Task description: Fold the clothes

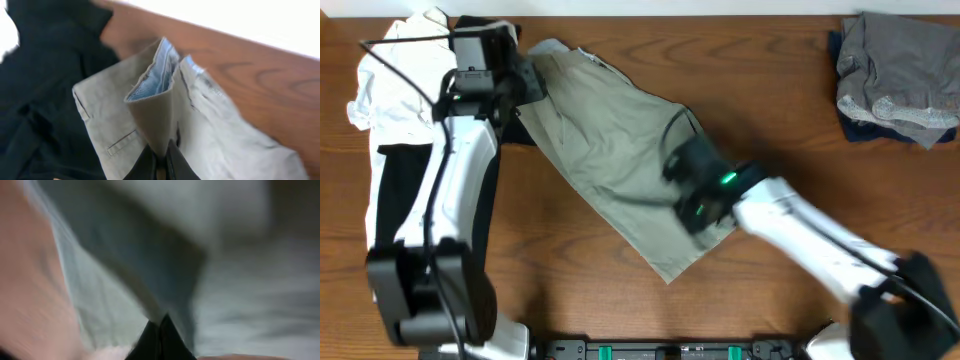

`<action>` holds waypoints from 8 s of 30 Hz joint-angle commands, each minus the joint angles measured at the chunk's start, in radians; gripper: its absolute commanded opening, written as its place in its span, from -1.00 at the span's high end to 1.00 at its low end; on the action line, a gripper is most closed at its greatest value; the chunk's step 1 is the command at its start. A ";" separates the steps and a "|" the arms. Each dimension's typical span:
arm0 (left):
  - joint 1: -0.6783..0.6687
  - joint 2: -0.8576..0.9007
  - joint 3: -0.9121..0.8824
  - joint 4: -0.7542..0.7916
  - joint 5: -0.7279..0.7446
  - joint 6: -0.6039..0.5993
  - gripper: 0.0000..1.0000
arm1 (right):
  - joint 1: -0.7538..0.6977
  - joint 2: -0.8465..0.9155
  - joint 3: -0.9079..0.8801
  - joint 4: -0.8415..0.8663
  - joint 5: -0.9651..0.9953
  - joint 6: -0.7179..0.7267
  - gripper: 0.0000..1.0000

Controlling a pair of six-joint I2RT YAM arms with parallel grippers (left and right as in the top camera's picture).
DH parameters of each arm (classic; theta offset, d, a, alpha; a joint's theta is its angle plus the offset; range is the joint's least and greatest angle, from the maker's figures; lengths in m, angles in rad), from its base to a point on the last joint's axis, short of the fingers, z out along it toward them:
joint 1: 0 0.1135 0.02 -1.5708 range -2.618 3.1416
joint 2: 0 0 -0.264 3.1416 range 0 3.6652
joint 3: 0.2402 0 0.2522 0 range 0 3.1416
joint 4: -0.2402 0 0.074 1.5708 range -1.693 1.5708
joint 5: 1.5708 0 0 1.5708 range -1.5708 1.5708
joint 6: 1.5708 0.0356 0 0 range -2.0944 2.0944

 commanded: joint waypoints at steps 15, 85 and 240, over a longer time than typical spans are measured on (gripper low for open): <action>0.002 -0.497 0.013 0.004 -0.005 -0.005 0.88 | -0.445 -0.144 0.662 -0.255 0.026 -0.185 0.98; -0.110 0.327 0.013 0.785 -0.002 -0.050 0.88 | -0.559 0.941 1.438 -0.092 0.025 -0.103 0.98; -0.114 0.011 -0.520 0.021 -0.092 -0.895 -0.28 | -0.523 -0.203 -0.257 -0.193 0.077 0.975 -0.37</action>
